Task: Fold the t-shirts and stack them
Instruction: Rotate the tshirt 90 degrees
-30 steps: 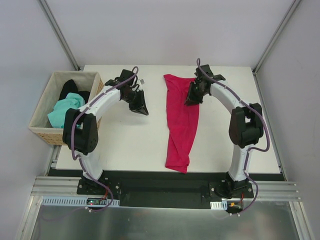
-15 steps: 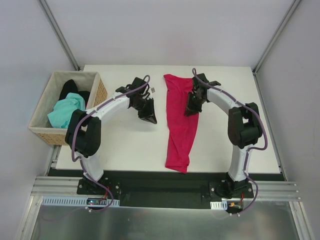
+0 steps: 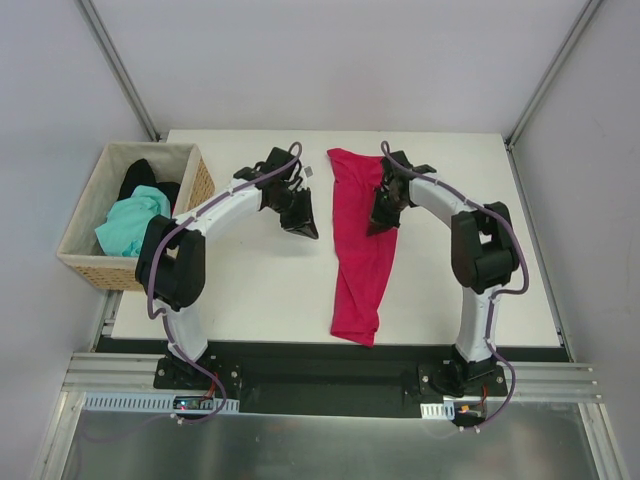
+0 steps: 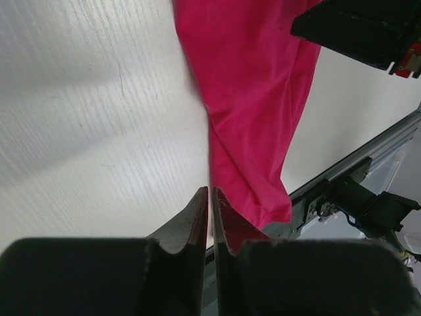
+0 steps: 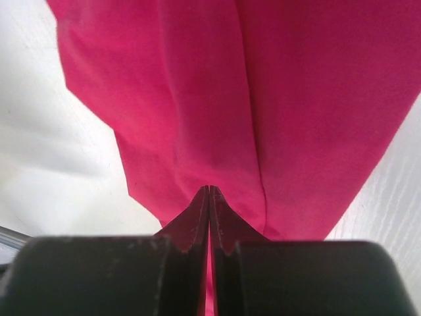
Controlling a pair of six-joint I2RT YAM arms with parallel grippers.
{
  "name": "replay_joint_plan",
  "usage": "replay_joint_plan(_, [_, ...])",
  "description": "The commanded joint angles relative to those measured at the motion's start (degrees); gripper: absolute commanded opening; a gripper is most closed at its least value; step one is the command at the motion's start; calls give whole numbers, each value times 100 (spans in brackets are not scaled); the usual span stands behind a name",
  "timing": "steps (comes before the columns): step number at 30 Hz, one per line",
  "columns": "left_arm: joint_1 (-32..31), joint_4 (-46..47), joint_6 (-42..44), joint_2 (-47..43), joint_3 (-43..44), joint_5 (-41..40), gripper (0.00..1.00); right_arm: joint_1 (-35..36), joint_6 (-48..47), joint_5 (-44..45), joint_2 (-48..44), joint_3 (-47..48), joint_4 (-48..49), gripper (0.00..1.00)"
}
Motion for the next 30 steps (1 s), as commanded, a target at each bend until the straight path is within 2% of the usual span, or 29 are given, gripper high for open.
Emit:
replay_joint_plan(1, [7,-31,-115,-150,258,-72,6,39,271,-100,174,118,71,1])
replay_joint_plan(7, [59,-145,-62,-115,407,-81,7,-14,447,-232,552,381,62,1])
replay_joint_plan(18, [340,-356,175,-9,794,-28,7,-277,614,40,1044,1146,-139,1])
replay_joint_plan(25, [622,-497,280,52,934,86,7,-558,535,251,1589,2059,-438,1])
replay_joint_plan(30, [745,-585,342,70,1014,104,7,-699,403,190,2107,3043,-693,1])
